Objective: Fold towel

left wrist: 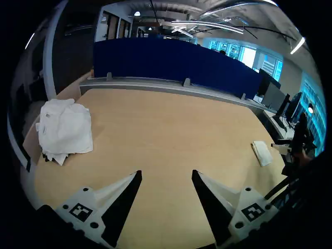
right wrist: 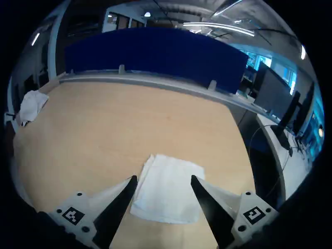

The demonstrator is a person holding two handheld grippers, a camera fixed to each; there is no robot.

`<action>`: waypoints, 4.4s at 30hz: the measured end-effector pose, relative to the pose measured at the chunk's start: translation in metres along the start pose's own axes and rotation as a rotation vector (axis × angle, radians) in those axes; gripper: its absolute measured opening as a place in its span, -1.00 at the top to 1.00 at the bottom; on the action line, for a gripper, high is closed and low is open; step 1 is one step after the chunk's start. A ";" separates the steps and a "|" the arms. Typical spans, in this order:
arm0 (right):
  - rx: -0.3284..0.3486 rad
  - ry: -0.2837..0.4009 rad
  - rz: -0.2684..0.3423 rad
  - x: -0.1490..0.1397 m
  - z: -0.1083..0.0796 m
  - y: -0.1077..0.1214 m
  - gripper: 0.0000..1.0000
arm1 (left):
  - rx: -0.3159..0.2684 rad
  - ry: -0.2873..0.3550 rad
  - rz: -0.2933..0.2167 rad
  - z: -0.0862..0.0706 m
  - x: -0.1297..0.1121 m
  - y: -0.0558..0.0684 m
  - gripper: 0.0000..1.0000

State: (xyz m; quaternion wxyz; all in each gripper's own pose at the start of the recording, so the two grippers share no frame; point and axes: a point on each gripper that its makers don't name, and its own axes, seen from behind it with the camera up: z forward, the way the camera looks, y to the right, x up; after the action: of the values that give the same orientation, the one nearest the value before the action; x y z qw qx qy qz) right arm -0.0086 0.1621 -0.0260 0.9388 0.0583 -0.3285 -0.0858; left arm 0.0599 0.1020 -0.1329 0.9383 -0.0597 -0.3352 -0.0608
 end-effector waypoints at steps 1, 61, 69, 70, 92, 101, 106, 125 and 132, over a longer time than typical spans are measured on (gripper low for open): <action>-0.009 0.031 0.012 0.008 -0.004 -0.001 -1.00 | -0.001 0.002 0.001 0.001 0.001 0.000 -0.78; -0.023 0.543 0.095 0.204 -0.076 -0.127 -1.00 | 0.031 0.558 0.075 0.004 0.190 -0.049 -0.78; -0.035 0.572 0.123 0.219 -0.081 -0.144 -1.00 | 0.023 0.619 0.085 0.005 0.205 -0.053 -0.78; -0.035 0.575 0.126 0.221 -0.083 -0.145 -1.00 | 0.023 0.627 0.084 0.005 0.206 -0.054 -0.78; -0.046 0.575 0.222 0.227 -0.097 -0.172 -1.00 | 0.048 0.673 0.096 0.012 0.203 -0.069 -0.78; -0.037 0.570 0.235 0.230 -0.096 -0.184 -1.00 | 0.080 0.676 0.154 0.023 0.187 -0.066 -0.78; -0.037 0.566 0.234 0.232 -0.095 -0.185 -1.00 | 0.097 0.687 0.165 0.030 0.179 -0.071 -0.78; -0.038 0.586 0.210 0.233 -0.085 -0.200 -1.00 | 0.134 0.709 0.160 0.066 0.122 -0.097 -0.78; -0.033 0.594 0.229 0.223 -0.076 -0.199 -1.00 | 0.140 0.701 0.147 0.086 0.092 -0.105 -0.78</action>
State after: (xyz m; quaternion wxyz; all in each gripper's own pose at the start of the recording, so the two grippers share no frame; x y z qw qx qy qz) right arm 0.1858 -0.0727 0.0171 0.9980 0.0280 -0.0432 0.0359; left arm 0.0610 0.0049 -0.0011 0.9999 0.0051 0.0088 0.0132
